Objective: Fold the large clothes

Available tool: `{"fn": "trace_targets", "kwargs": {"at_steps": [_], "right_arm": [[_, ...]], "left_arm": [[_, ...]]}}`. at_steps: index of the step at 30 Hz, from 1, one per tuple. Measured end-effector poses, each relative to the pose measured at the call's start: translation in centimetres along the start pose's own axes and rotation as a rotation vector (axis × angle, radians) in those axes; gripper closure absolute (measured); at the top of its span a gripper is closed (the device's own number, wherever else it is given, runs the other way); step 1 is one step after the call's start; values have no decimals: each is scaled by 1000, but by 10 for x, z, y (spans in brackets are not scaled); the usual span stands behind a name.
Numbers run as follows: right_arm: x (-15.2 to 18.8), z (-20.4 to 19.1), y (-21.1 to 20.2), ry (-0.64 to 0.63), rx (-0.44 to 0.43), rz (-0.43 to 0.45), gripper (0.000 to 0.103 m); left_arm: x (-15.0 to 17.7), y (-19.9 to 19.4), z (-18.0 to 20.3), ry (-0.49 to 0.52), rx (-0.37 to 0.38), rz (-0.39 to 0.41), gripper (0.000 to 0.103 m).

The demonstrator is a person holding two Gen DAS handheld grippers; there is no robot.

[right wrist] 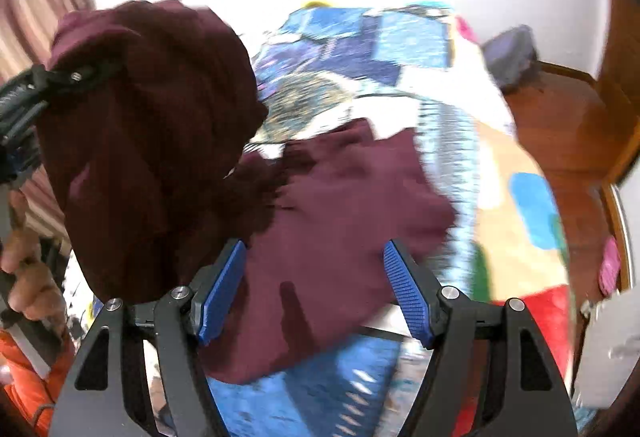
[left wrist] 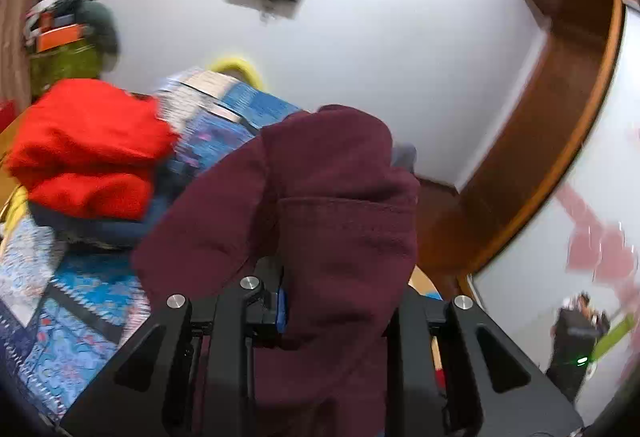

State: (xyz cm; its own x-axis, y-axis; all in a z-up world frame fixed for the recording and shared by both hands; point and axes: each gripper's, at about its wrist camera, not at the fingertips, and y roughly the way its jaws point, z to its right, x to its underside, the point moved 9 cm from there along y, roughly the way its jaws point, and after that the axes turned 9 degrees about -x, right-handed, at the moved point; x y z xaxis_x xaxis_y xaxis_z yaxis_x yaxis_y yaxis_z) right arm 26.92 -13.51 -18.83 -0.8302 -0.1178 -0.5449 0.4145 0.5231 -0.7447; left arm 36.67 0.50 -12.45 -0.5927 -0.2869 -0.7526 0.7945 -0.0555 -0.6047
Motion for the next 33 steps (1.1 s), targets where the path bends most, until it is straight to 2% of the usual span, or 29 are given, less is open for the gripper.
{"fn": "trace_targets", "kwargs": {"at_steps": [4,8,10,13,15,16,23,27,29,33], "right_arm": [[0,39,-21,68,62,35,35],[3,64,-31,120,94,49,35],[3,71,-33,139,100,57,35],[2,76,-40,155,98,71,35],[4,74,-49,153,96,80,35],[2,73,-49,149,95,85,35],[-6,68,-51,120,88,101,35],[-16,49,-48,73,64,110,35],[-23,36,-44,37,55,114,35],[-35,11,-32,-27,29,106,35]], "left_arm": [[40,35,46,92,19,-112,80],[100,65,73,125,101,-321,76],[118,71,79,161,108,-369,74],[124,64,82,210,104,-357,65],[124,58,86,224,127,-371,44],[125,52,85,232,134,-378,41],[114,16,67,323,58,-284,29],[99,1,44,308,46,-241,20],[91,-7,29,292,39,-214,19],[77,-11,-6,281,-37,-167,14]]}}
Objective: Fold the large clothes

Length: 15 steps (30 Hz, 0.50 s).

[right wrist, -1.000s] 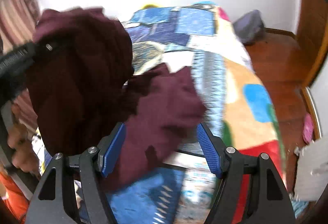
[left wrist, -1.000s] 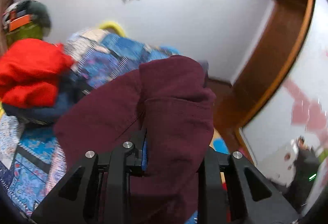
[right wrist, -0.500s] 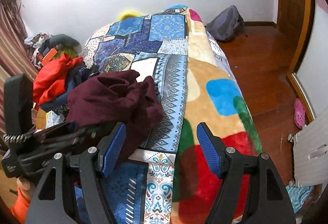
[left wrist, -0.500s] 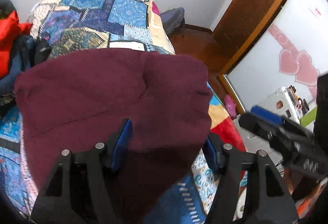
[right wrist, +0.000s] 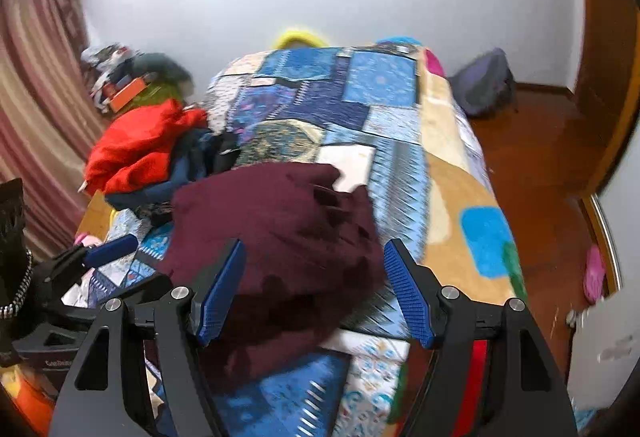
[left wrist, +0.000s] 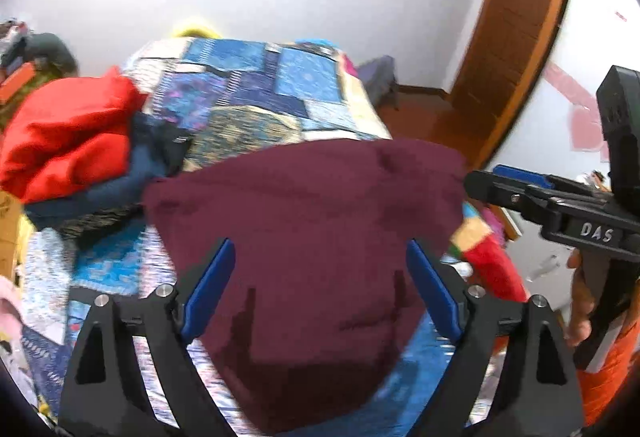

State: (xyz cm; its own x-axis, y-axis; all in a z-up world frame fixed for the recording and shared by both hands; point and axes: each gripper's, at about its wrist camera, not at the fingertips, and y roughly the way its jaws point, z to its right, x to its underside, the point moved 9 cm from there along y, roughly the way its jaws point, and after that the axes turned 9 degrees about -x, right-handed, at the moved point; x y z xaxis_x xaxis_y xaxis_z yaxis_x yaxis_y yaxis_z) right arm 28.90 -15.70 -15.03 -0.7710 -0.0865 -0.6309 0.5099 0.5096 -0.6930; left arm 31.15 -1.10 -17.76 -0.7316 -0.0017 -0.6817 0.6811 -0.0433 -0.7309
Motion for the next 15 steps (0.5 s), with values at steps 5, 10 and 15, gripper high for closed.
{"fn": "trace_targets", "kwargs": {"at_steps": [5,10,15], "right_arm": [[-7,-16,25,-30,-24,-29,35],[-2,10,41,45,11,-70,35],[21,36,43,104,-14,-138,23]], "left_arm": [[14,22,-44,-36,-106,-41,14],[49,46,-45,-40,-80,-133,14],[79,58,-31,-69,-39,-177,13]]}}
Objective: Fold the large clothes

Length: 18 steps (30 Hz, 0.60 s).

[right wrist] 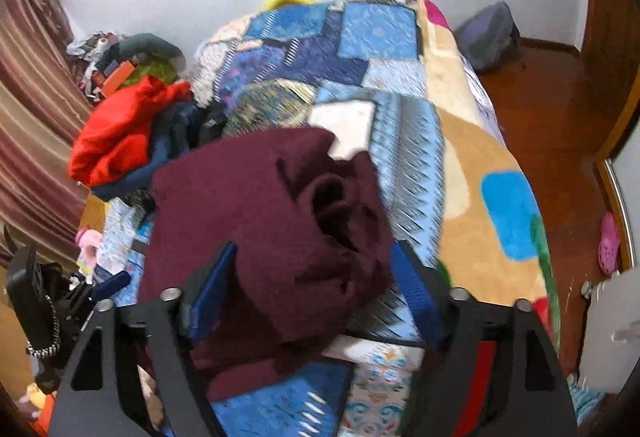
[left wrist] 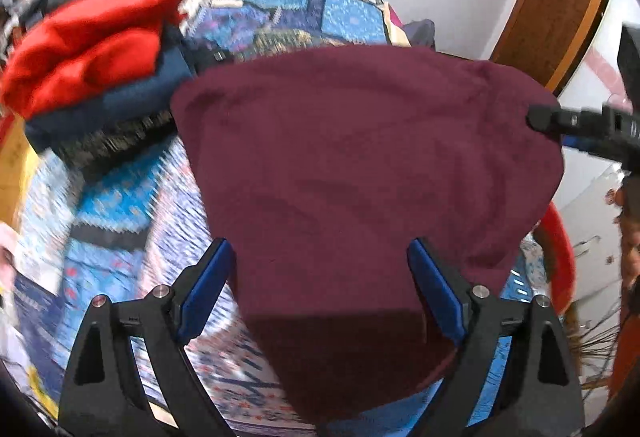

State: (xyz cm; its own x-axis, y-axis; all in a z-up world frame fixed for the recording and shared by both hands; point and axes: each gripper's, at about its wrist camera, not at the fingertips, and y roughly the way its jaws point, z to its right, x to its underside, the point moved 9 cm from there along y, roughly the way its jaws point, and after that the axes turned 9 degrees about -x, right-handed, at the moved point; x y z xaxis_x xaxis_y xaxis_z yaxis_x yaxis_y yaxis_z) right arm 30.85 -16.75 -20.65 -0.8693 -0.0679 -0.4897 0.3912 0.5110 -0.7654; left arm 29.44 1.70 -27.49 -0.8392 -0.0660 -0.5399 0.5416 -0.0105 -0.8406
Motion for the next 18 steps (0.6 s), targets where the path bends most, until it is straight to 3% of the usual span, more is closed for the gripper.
{"fn": "trace_targets", "kwargs": {"at_steps": [2,7,14,18], "right_arm": [[11,9,1,-15,14,-16,22],[23,19,1,44,-35,-51,20],[15,-2,9,109,-147,-83,18],[15,4,29,135,-124,-111,18]], "left_arm": [[7,7,3,-15,18,-25,8],[12,2,6,22,-7,-3,8],[-6,-12,-28,-63,-58,31,8],[-11,-6,-56,-148,-72,12,8]]}}
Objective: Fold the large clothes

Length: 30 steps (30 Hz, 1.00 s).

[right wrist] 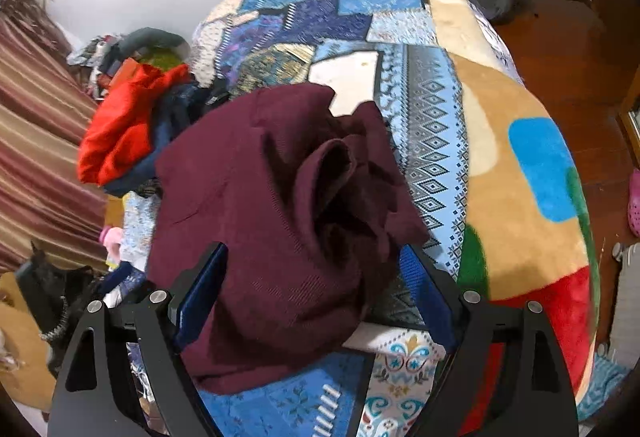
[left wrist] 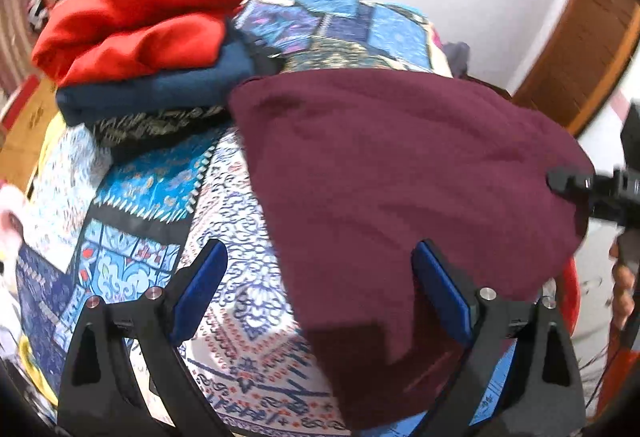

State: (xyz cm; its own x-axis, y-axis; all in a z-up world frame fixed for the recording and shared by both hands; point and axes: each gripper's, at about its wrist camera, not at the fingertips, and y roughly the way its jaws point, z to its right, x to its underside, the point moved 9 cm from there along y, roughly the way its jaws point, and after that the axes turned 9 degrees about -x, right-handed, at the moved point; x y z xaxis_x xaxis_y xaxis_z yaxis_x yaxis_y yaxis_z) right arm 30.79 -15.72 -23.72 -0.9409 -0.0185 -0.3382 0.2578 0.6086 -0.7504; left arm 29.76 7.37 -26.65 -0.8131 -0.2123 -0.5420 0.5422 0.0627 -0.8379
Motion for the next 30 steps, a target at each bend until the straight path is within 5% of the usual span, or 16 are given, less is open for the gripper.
{"fn": "trace_targets", "kwargs": {"at_steps": [10,20,30], "right_arm": [[10,24,13,122,-103,-39,4],[7,17,34,178,-200,-98,3],[0,14,29,154,-210,-64,10]], "left_arm": [[3,41,-13,-163,183,-136,4],[-5,88,-9,-361,383,-277,0],[-26,107,0,-429,476,-316,0]]}}
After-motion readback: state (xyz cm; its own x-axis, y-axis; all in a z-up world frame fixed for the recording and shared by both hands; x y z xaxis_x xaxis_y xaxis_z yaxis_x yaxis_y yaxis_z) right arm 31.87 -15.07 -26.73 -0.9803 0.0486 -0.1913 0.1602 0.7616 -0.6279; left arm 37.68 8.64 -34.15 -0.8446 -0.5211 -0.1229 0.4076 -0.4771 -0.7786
